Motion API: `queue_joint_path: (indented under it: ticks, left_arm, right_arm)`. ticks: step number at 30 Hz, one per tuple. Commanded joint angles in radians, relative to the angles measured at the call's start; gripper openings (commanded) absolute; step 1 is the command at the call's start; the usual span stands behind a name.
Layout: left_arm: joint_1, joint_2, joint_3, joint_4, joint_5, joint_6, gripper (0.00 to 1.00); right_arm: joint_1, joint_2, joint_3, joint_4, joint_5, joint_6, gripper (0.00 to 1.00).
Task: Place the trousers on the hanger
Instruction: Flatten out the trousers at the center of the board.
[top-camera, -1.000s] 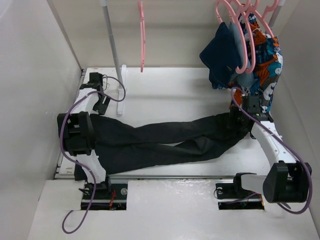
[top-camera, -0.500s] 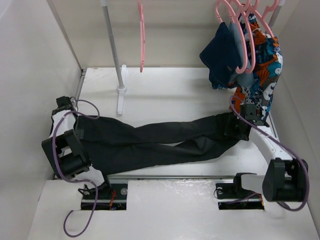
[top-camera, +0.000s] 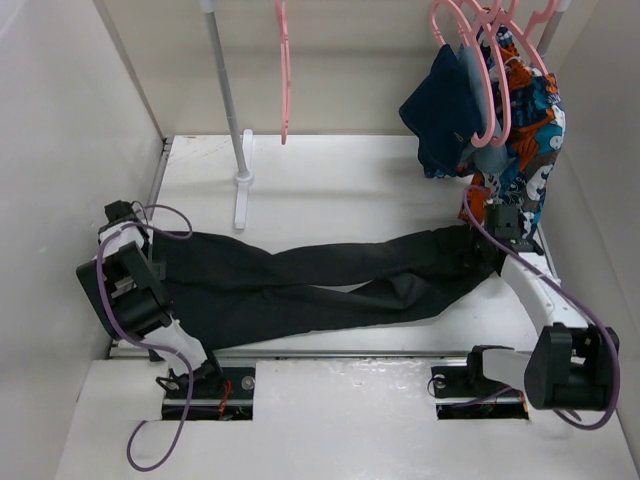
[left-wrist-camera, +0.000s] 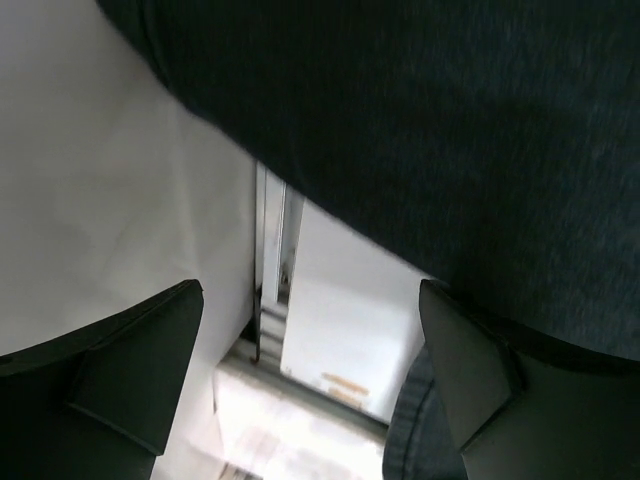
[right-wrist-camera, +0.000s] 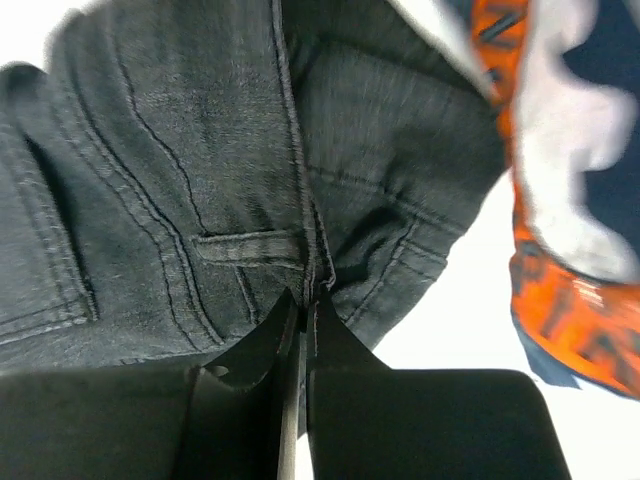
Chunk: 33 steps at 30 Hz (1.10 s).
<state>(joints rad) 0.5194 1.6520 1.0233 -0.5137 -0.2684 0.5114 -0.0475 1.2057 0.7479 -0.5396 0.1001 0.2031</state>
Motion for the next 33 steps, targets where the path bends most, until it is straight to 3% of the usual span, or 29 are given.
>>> queue_joint_path:
  ticks: [1, 6, 10, 11, 12, 21, 28, 33]
  left_arm:
    - [0.008, 0.012, 0.043, 0.088, 0.057, -0.022, 0.86]
    - [-0.001, 0.067, 0.009, 0.243, 0.031, 0.068, 0.83]
    - [-0.001, 0.077, -0.012, 0.322, 0.031, 0.102, 0.40]
    - [-0.001, 0.077, -0.023, 0.333, 0.043, 0.114, 0.09]
    - [-0.001, 0.077, -0.023, 0.342, 0.043, 0.114, 0.00]
    - [-0.001, -0.040, 0.036, 0.302, 0.032, 0.154, 0.00]
    - [-0.001, -0.176, 0.196, 0.083, 0.073, 0.206, 0.00]
    - [-0.001, -0.253, 0.175, -0.126, 0.211, 0.336, 0.00]
  right_arm:
    - [-0.008, -0.070, 0.077, -0.023, 0.101, -0.036, 0.00]
    - [-0.008, -0.094, 0.111, -0.048, 0.112, -0.067, 0.00]
    - [-0.008, -0.094, 0.131, -0.057, 0.090, -0.076, 0.00]
    - [-0.008, -0.094, 0.148, -0.068, 0.090, -0.086, 0.00]
    - [-0.008, -0.094, 0.169, -0.068, 0.090, -0.087, 0.00]
    - [-0.017, -0.055, 0.395, -0.111, 0.112, -0.157, 0.00]
    - [-0.072, 0.011, 0.567, -0.120, 0.099, -0.157, 0.00]
    - [-0.109, 0.032, 0.573, -0.120, 0.035, -0.157, 0.00]
